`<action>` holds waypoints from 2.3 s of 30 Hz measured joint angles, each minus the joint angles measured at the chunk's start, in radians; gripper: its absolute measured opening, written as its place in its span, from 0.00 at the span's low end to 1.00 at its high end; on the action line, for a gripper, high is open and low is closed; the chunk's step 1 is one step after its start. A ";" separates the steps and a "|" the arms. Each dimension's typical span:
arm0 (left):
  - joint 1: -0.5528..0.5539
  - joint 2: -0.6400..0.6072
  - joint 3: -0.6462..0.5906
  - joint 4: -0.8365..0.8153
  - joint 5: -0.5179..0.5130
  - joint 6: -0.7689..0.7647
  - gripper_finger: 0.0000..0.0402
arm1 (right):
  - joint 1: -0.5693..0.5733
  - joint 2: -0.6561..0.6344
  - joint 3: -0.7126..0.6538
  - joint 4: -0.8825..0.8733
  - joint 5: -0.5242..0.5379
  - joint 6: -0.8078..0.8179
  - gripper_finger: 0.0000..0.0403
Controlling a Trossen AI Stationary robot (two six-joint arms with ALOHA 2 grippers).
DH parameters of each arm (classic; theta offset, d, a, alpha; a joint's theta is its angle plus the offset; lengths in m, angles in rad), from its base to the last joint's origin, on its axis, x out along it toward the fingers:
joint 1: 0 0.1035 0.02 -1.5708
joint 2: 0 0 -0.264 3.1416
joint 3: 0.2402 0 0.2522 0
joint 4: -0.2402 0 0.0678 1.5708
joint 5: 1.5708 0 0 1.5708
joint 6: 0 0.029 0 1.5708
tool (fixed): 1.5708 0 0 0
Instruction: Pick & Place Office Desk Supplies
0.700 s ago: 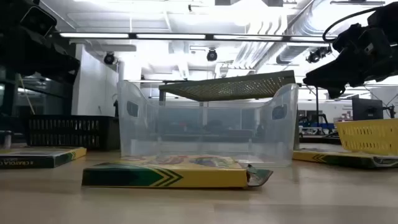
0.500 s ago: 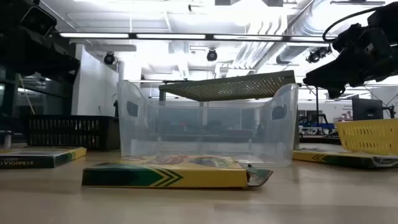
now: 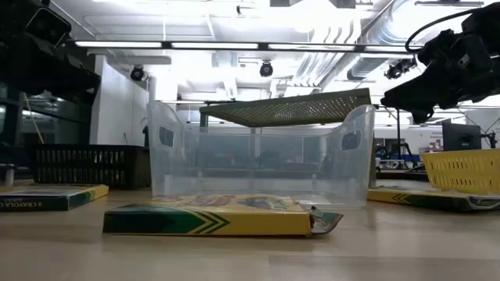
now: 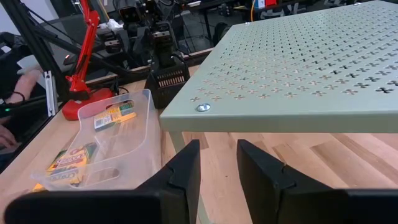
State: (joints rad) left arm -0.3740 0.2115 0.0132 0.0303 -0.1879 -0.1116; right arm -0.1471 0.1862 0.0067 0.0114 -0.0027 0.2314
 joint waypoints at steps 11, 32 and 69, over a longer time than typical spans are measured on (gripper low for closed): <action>0.000 0.000 0.000 0.000 0.000 0.000 0.17 | 0.000 0.000 0.000 0.000 0.000 0.000 0.23; 0.000 0.000 0.000 0.000 0.000 0.000 0.17 | 0.000 0.000 0.000 0.000 0.000 0.000 0.23; 0.015 0.057 0.085 0.044 -0.189 -0.148 0.17 | 0.000 0.000 0.000 0.000 0.000 0.000 0.23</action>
State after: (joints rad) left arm -0.3594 0.2686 0.0978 0.0740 -0.3766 -0.2598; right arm -0.1471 0.1860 0.0067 0.0116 -0.0025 0.2317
